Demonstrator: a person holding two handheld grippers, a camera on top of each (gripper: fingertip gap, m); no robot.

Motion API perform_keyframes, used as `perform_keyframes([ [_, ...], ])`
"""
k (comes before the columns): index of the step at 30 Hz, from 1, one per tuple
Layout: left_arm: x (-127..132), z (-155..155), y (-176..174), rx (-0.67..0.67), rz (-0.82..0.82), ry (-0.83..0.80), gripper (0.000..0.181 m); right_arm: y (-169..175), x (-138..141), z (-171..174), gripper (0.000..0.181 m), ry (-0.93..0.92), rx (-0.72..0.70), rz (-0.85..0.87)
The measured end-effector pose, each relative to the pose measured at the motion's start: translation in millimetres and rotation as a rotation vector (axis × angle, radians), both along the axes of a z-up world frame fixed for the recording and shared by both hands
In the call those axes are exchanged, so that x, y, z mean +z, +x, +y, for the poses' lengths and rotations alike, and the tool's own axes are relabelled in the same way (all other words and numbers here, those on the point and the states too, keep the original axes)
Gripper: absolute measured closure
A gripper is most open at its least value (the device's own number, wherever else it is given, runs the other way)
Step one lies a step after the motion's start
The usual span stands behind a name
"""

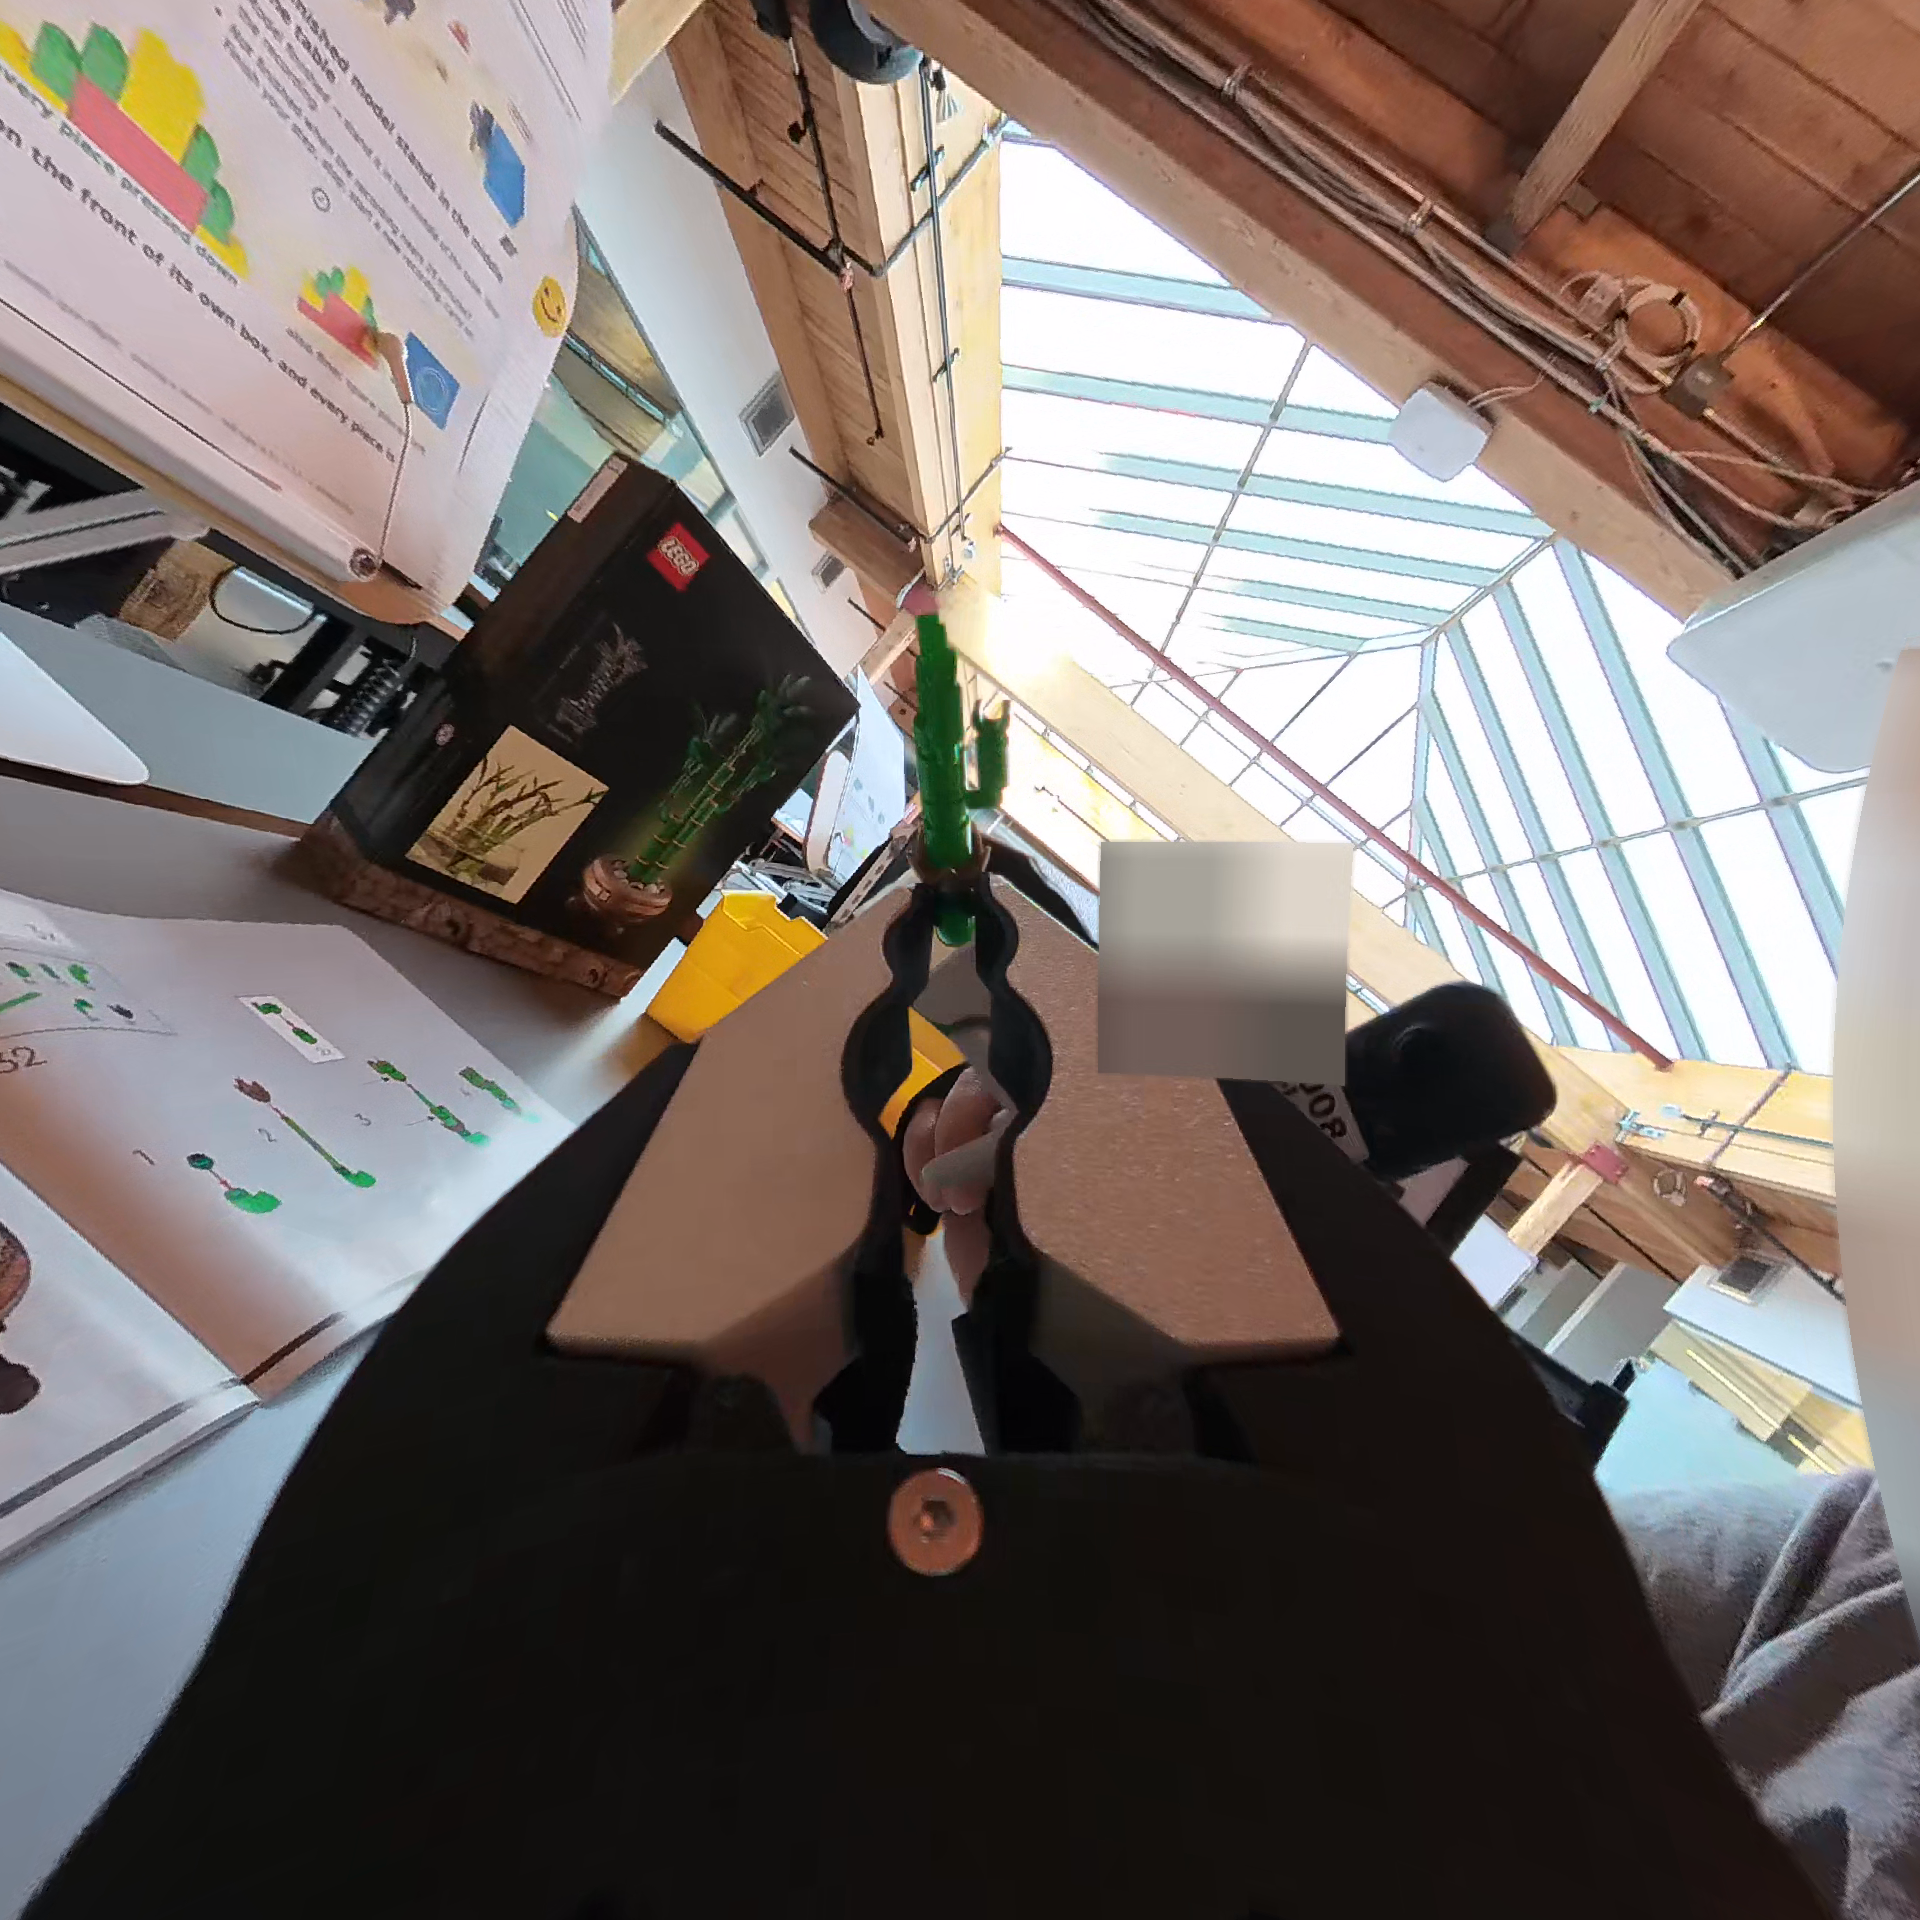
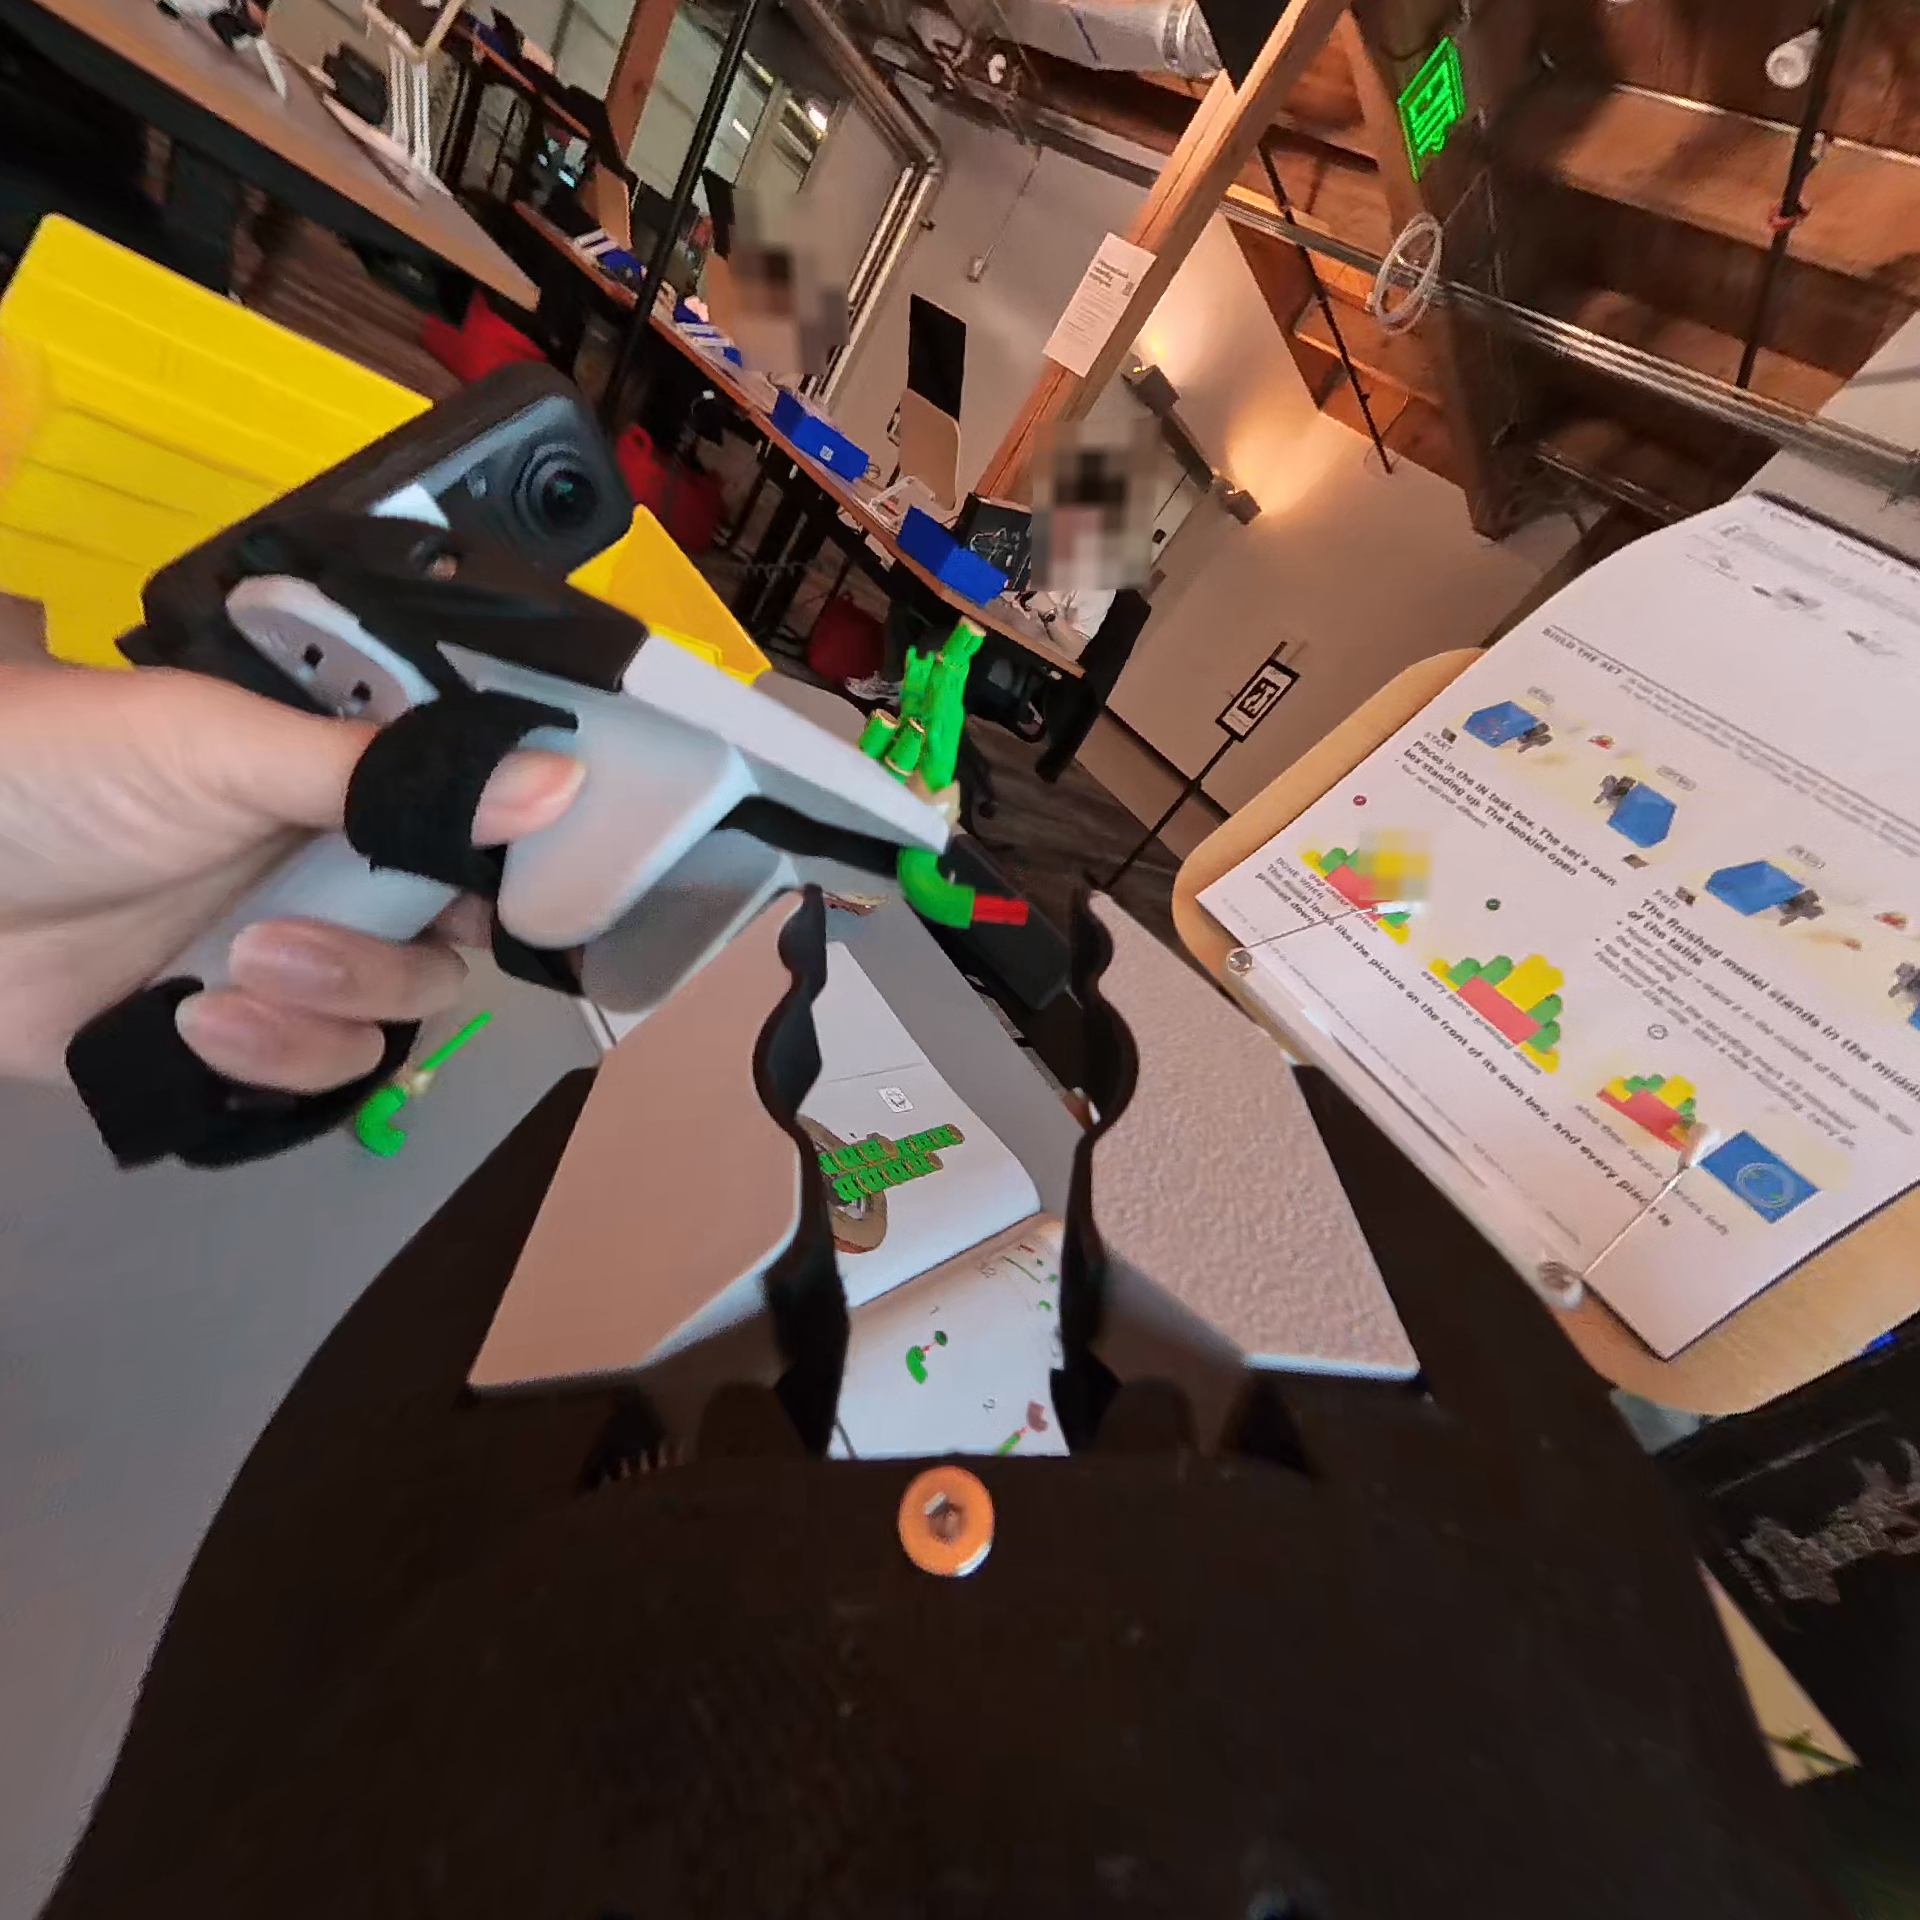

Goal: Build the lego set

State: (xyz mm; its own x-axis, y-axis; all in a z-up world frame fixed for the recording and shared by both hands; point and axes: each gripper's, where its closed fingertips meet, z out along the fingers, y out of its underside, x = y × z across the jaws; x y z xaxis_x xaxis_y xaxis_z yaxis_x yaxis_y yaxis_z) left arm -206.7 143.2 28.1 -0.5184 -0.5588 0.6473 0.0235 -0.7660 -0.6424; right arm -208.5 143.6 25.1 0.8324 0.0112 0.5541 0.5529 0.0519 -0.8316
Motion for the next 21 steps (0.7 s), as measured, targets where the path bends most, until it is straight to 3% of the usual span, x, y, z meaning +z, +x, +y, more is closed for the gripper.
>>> perform_keyframes([
  [1, -0.8, -2.4, 0.9, -0.001, 0.003, 0.010, 0.175, 0.7, 0.9, -0.1, 0.140, -0.002, 0.002, 0.030],
  [5, -0.3, -7.0, 1.6, 0.002, -0.005, 0.032, 0.175, 8.0, -2.6, 0.1, 0.154, -0.050, 0.005, 0.138],
  [21, -4.6, -9.7, 5.1, 0.077, 0.002, 0.087, 0.175, 8.8, -5.8, 0.1, 0.157, -0.081, -0.022, 0.144],
])
